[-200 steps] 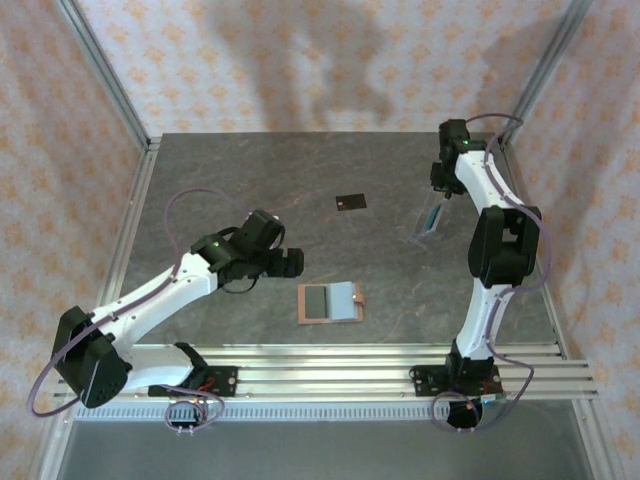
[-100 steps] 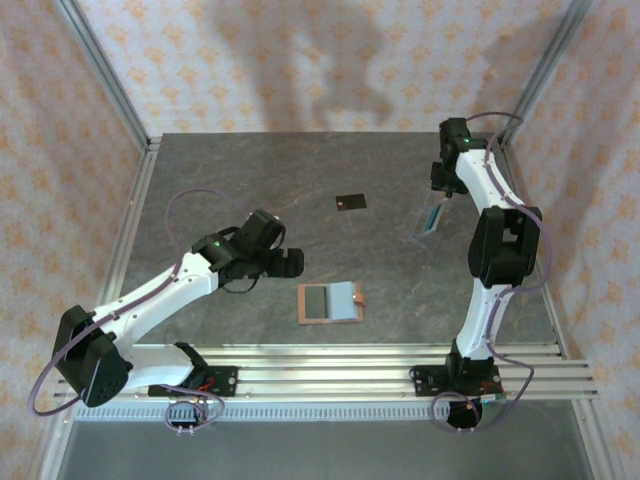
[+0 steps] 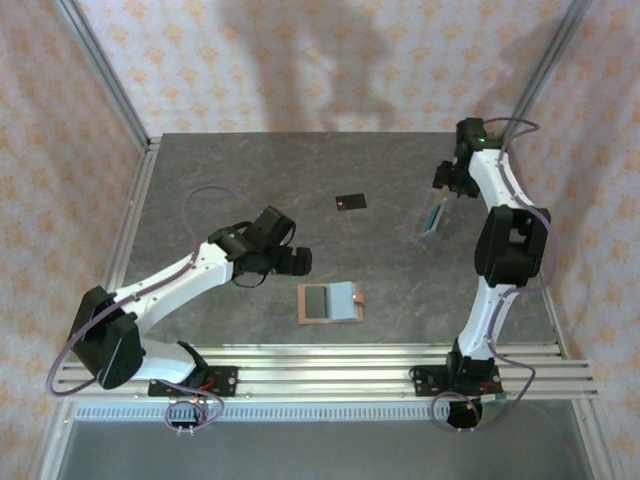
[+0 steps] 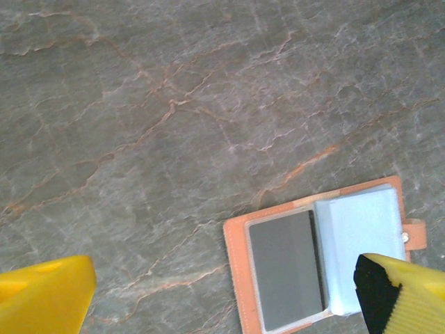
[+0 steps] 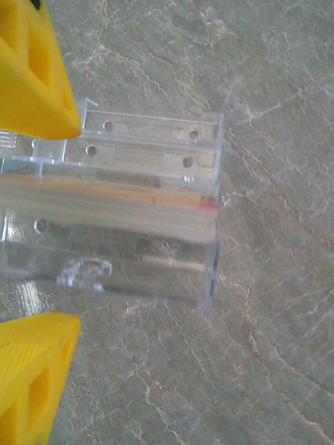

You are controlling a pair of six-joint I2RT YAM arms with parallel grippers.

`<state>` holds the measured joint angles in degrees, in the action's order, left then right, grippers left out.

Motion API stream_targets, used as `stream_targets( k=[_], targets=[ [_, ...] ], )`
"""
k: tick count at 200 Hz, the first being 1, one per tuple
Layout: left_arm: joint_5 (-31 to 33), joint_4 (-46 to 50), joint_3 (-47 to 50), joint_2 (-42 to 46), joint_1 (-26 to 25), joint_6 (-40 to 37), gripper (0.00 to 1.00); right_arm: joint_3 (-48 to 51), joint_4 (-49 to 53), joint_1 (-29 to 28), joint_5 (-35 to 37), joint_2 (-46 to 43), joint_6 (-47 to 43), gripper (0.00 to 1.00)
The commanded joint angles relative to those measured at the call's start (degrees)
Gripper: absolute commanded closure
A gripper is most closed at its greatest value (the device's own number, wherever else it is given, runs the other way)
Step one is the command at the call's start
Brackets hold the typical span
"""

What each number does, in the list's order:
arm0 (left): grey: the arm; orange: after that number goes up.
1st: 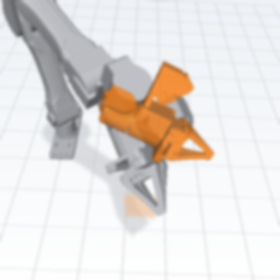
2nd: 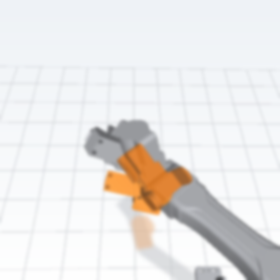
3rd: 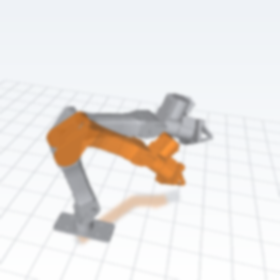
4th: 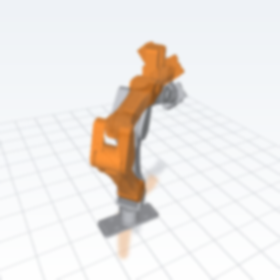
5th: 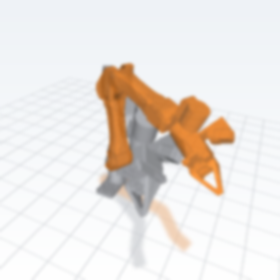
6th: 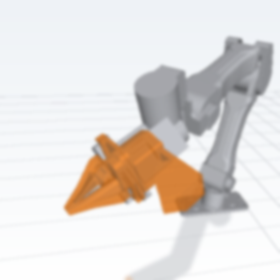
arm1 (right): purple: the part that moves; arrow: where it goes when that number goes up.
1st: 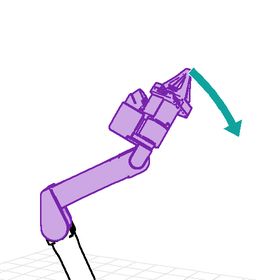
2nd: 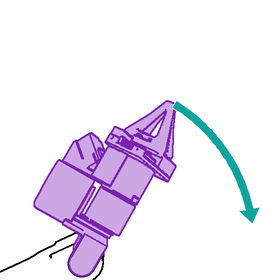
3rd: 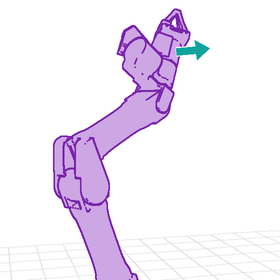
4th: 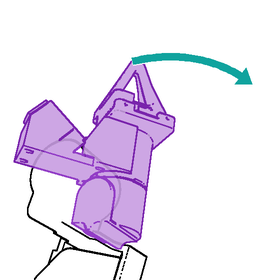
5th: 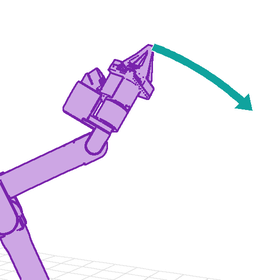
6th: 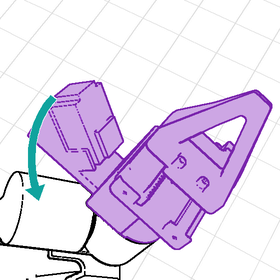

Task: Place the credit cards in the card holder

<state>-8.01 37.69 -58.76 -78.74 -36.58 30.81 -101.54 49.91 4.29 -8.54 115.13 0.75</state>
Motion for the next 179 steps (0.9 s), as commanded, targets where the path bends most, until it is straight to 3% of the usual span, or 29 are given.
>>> stream_targets(
  k=[1, 39, 51, 60, 111, 151, 179],
  targets=[
    [-1.0, -1.0, -3.6, -1.3, 0.6, -2.1, 0.03, -0.2, -1.0, 1.5, -5.5, -0.3, 0.8, 0.37],
    [-0.9, -0.9, -4.1, -2.3, 0.5, -2.8, 0.02, 0.2, -1.8, 1.8, -9.2, 0.3, -1.6, 0.32],
    [-1.2, -0.8, -4.0, -2.5, 0.5, -2.7, 0.03, -0.3, -1.2, 1.9, -10.2, 1.2, -3.5, 0.14],
    [-1.3, -0.8, -3.8, -2.4, 0.5, -2.7, 0.03, -0.4, -1.2, 1.8, -10.8, 1.8, -4.5, 0.10],
    [-0.3, 0.5, -3.7, -1.3, 0.5, -3.0, 0.03, -1.0, -0.2, 1.9, -6.8, 4.1, -4.9, 0.11],
    [0.0, 0.5, -3.7, -1.0, 0.5, -2.7, 0.03, 0.9, -3.8, 1.5, -22.2, 4.8, -9.7, 0.18],
    [-0.4, 0.3, -3.8, -1.2, 0.5, -2.1, 0.03, 0.6, -2.8, -0.6, -26.4, 5.3, -13.8, 0.19]
  ],
)
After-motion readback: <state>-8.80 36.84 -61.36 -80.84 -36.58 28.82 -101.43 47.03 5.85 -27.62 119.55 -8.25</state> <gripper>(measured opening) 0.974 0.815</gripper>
